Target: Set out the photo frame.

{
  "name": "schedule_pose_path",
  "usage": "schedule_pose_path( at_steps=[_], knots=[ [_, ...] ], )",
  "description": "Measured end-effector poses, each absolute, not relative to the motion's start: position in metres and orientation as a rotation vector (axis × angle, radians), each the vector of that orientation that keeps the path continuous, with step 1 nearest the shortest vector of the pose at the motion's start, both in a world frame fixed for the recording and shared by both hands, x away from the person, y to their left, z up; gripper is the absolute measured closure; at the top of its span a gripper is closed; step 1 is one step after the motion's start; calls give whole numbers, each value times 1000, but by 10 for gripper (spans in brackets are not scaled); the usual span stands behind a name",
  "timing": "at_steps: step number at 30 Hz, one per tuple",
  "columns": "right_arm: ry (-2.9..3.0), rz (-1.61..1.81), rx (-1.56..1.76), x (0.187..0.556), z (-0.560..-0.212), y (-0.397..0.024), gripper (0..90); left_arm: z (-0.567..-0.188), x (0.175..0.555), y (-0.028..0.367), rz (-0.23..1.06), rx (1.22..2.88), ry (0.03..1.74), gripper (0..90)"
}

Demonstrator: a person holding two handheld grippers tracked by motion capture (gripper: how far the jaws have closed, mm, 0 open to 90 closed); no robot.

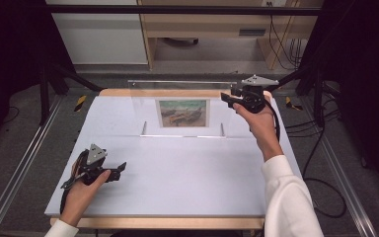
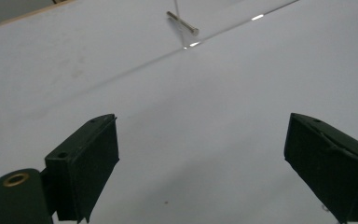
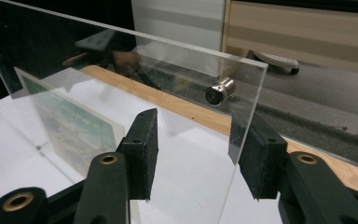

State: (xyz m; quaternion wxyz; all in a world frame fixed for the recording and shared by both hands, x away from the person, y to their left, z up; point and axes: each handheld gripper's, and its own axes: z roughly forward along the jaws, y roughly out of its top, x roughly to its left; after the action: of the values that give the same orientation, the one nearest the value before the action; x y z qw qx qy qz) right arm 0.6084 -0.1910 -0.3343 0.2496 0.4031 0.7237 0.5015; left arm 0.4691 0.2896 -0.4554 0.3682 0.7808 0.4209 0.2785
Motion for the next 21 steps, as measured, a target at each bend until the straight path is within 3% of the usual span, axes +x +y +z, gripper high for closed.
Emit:
schedule_pose_path(
  at_steps=[12,17,18,21],
  knots=[
    [1969,1349,1160,619,-333,-185,447,-455,468,296,711,1982,1105,103],
    [1931,1295,1154,607,-337,-187,292,-456,468,296,701,1996,1102,103],
    [1918,1255,1174,600,-341,-190,210,-457,468,295,706,1995,1103,101],
    [1925,1193,1175,583,-350,-194,159,-457,468,295,707,1994,1104,99]
  ],
)
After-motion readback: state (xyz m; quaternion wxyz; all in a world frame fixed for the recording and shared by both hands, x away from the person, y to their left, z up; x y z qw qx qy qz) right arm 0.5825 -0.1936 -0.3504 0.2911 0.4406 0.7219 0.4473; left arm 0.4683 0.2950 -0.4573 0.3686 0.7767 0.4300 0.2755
